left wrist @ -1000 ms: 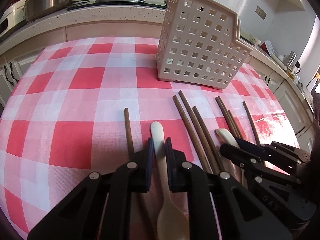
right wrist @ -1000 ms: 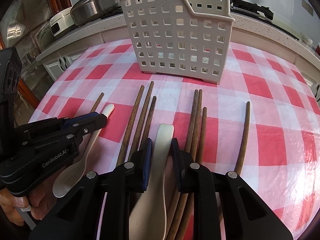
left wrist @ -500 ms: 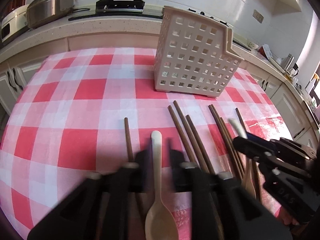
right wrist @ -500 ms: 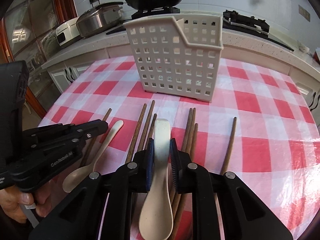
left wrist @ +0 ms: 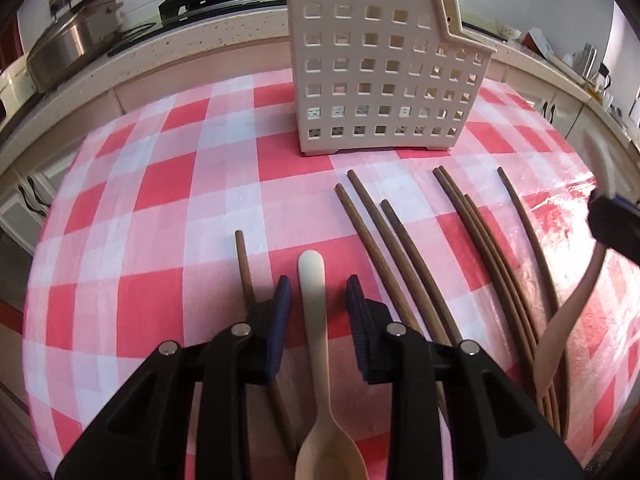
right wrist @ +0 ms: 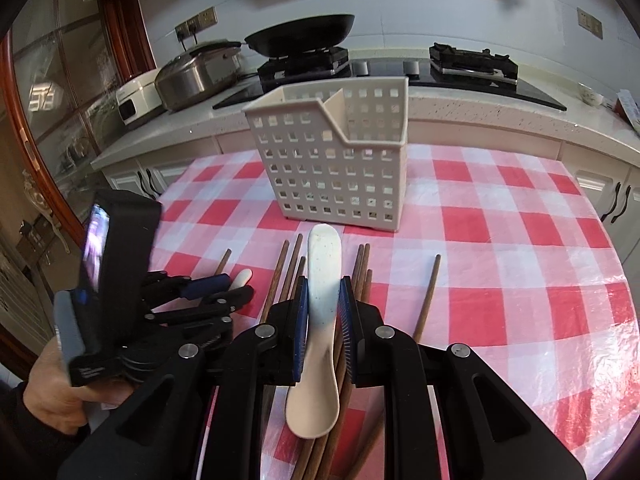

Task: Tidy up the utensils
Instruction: 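Close the right tool on the ceramic spoon while the left tool closes on the small spoon, then lift both held spoons up toward the white plastic basket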

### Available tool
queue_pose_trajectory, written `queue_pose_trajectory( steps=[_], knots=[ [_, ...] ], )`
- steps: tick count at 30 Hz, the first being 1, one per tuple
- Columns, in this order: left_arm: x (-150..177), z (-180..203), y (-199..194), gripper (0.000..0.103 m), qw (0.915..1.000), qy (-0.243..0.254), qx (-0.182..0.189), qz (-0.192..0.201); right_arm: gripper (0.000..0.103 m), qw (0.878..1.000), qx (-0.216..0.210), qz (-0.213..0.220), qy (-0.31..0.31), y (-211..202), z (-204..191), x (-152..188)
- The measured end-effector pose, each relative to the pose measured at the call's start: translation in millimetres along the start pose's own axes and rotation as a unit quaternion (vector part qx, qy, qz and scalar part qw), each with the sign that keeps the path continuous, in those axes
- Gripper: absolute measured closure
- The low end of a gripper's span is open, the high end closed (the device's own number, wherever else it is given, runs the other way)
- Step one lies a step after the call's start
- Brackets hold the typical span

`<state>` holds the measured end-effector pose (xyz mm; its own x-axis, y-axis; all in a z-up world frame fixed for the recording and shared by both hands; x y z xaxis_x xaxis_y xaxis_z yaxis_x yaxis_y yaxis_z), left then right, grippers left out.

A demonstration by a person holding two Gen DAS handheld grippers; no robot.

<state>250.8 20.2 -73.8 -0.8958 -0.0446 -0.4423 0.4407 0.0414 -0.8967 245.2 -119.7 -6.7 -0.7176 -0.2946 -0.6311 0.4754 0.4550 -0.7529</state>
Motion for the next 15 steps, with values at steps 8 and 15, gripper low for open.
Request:
queue_pose_trajectory(
  steps=[8,15],
  knots=[
    [-1,-4,-35,0.091,0.9988,-0.019,0.035,0.028,0.086,1.0,0.0,0.015,0.007,-15,10,-1],
    [-7,-6,-92,0.091,0.9949,-0.024,0.041,0.089,0.086,1.0,-0.001,0.03,0.003,-28,9,-5]
  ],
)
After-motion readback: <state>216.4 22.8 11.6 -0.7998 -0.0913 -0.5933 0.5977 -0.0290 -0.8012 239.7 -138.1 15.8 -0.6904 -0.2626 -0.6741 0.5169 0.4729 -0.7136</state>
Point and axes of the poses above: each gripper's, at about its wrist camera, not at the fingertips, and y roughly the way its jaws point, z to its right, x to its underside, the point moved 3 cm from there along y, roughly the way its jaws point, and after that the axes turned 8 degrees about -z, right-handed, at the moved point
